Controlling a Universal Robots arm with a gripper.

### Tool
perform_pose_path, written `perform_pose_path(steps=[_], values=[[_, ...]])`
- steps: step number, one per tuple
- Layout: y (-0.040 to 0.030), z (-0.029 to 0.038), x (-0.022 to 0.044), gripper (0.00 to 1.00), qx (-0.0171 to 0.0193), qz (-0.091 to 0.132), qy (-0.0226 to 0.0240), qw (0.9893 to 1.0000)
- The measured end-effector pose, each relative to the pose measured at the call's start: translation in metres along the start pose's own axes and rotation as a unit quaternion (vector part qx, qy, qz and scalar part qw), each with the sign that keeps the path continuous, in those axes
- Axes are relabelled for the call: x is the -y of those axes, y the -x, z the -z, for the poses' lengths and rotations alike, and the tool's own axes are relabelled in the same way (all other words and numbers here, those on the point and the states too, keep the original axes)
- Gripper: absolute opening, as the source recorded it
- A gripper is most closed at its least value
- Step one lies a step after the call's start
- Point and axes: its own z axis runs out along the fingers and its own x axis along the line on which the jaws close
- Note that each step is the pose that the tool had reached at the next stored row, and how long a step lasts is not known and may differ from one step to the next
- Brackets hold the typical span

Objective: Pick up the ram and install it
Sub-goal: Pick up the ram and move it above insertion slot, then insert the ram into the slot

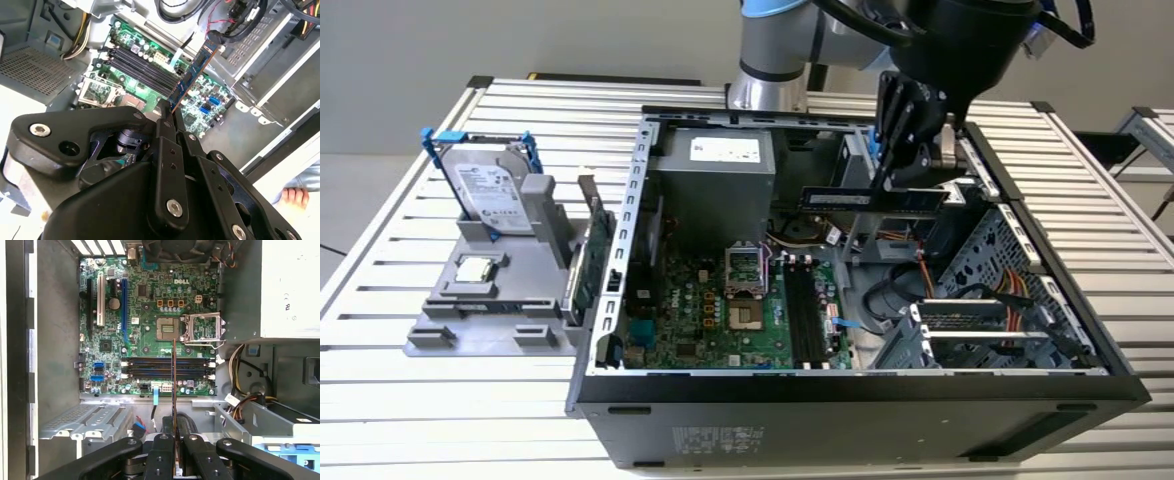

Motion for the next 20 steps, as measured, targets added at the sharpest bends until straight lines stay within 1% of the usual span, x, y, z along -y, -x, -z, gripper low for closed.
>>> perform_pose_path(steps=[6, 10, 16, 20], values=[[0.0072, 0.0001, -0.0001, 0.0, 0.0, 0.001, 0.0, 1.0], [0.0107, 0.0001, -0.0001, 0.0, -0.0001, 0.003, 0.0, 1.0], [0.013, 0.0002, -0.0001, 0.0, -0.0004, 0.01, -0.0001, 0.9999], [0.0139, 0.0002, -0.0001, 0.0, -0.0003, 0.01, -0.0002, 0.9999]])
